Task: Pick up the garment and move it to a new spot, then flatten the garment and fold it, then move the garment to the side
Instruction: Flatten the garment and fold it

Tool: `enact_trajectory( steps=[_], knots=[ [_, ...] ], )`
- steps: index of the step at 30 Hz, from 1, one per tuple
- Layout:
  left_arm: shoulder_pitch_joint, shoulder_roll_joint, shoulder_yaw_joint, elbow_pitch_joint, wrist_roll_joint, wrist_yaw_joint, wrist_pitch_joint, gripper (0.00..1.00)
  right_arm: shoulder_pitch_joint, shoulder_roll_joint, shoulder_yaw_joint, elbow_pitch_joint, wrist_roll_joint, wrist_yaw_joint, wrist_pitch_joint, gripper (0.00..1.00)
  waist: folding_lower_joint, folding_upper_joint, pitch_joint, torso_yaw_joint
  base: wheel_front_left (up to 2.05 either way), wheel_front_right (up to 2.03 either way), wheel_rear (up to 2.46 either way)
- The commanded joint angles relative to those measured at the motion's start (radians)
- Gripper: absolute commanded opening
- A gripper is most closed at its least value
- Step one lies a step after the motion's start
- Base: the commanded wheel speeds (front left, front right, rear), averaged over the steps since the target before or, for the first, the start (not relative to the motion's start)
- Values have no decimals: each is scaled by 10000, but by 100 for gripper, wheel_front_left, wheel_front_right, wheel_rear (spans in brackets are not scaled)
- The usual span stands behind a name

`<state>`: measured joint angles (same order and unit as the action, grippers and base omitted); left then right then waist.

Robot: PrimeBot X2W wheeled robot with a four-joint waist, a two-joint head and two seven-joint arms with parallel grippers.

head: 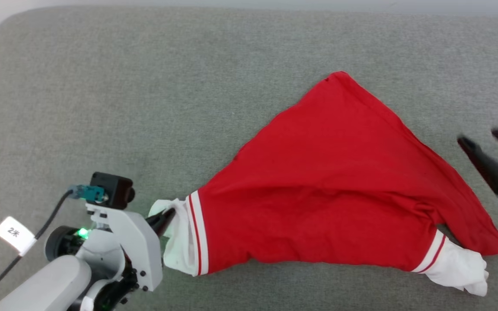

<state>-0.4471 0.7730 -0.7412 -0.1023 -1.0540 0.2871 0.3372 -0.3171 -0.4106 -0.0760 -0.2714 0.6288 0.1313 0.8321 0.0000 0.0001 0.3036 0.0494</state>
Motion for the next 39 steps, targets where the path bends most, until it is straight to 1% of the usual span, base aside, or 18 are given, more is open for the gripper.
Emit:
enact_trajectory(
  steps=[1, 3, 5, 11, 17, 21, 23, 25, 29, 32, 33, 34, 35, 37, 39],
  knots=[
    [-57, -45, -20, 10, 67, -58, -15, 0, -266, -17, 172, 101, -51, -13, -118, 100, 0, -1, 43, 93, 0, 0, 0],
    [-147, -136, -65, 40, 102, -101, -11, 0, -968, -158, 722, 570, -274, -13, -484, 100, 0, -1, 95, 214, 0, 0, 0],
    [-248, -256, -129, 77, 129, -161, 6, 0, -1726, -150, 1272, 1293, -448, -13, -839, 100, 0, -1, 166, 371, 0, 0, 0],
    [-645, -704, -350, 281, 265, -392, 93, 0, -4036, -65, 2871, 4027, -791, -14, -1686, 100, 0, -1, 453, 957, 0, 0, 0],
    [-1080, -1217, -571, 643, 375, -667, 87, 0, -5997, -19, 4197, 6864, -913, -14, -2018, 100, 0, -1, 812, 1593, 0, 0, 0],
    [-1330, -1542, -674, 894, 433, -857, 22, 0, -6990, 6, 4777, 8597, -993, -14, -1858, 100, 0, -1, 1004, 1936, 0, 0, 0],
    [-1429, -1672, -733, 1028, 440, -955, -4, 0, -7332, 39, 5138, 9293, -982, -14, -1666, 100, 0, -1, 1078, 2077, 0, 0, 0],
    [-1498, -1803, -772, 1152, 436, -1030, -26, 0, -7619, 51, 5281, 9997, -841, -14, -1452, 100, 0, -1, 1133, 2186, 0, 0, 0],
    [-1623, -1970, -803, 1384, 423, -1140, -83, 0, -7926, 217, 5596, 11126, -470, -14, -732, 100, 0, -1, 1206, 2315, 0, 0, 0],
    [-1657, -2038, -821, 1509, 425, -1200, -116, 0, -7920, 206, 5982, 11731, -421, -14, -125, 100, 0, -1, 1231, 2344, 0, 0, 0],
    [-1680, -2053, -818, 1545, 414, -1220, -131, 0, -7918, 218, 6075, 11879, -413, -14, 34, 79, 0, -1, 1234, 2350, 0, 0, 0],
    [-1699, -2049, -814, 1576, 409, -1245, -146, 0, -7916, 226, 6174, 12020, -404, -14, 195, 7, 0, -1, 1233, 2349, 0, 0, 0],
    [-1713, -2052, -803, 1618, 399, -1259, -138, 0, -7879, 246, 6341, 12075, -347, -14, 394, 0, 0, -1, 1229, 2343, 0, 0, 0],
    [-1729, -2050, -782, 1678, 367, -1286, -155, 0, -7889, 163, 6592, 12052, -311, -13, 496, 0, 0, -1, 1219, 2305, 0, 0, 0],
    [-1764, -2029, -750, 1738, 337, -1273, -153, 0, -8058, 25, 6576, 12082, -245, -16, 256, 0, 0, -1, 1199, 2243, 0, 0, 0]
  ],
)
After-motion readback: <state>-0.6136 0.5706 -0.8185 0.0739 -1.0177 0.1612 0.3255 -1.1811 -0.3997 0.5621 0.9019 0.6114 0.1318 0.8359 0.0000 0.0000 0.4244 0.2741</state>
